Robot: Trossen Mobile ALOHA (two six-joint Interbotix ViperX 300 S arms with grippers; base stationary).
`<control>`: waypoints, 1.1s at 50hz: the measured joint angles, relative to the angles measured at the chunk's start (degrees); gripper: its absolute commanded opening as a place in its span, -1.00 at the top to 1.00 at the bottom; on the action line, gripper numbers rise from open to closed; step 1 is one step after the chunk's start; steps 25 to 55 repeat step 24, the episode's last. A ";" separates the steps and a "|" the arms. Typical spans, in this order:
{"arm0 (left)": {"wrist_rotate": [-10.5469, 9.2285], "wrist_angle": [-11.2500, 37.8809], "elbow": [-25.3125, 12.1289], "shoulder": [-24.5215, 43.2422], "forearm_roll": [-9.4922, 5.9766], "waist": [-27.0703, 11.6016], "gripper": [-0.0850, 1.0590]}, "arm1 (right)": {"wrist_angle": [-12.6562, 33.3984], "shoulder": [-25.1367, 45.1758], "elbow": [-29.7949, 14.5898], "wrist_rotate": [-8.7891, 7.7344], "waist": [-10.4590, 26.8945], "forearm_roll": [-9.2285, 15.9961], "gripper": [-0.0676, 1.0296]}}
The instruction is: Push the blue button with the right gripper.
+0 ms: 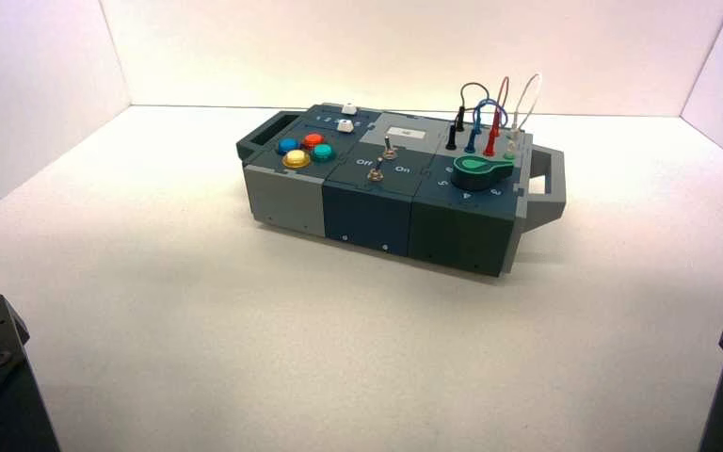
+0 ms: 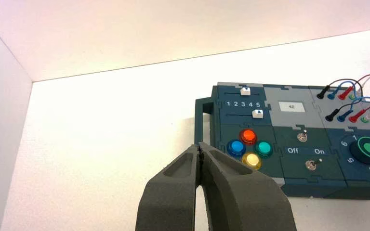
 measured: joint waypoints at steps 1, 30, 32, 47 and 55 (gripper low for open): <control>0.09 0.00 0.00 -0.09 0.00 0.00 0.91 | -0.09 0.00 0.09 0.09 0.00 0.00 0.92; 0.09 -0.18 -0.18 -0.26 0.00 0.09 0.91 | -1.41 3.87 0.09 0.09 0.00 3.08 0.92; 0.09 -0.18 -0.18 -0.26 0.00 0.09 0.91 | -1.41 3.87 0.09 0.09 0.00 3.08 0.92; 0.09 -0.18 -0.18 -0.26 0.00 0.09 0.91 | -1.41 3.87 0.09 0.09 0.00 3.08 0.92; 0.09 -0.18 -0.18 -0.26 0.00 0.09 0.91 | -1.41 3.87 0.09 0.09 0.00 3.08 0.92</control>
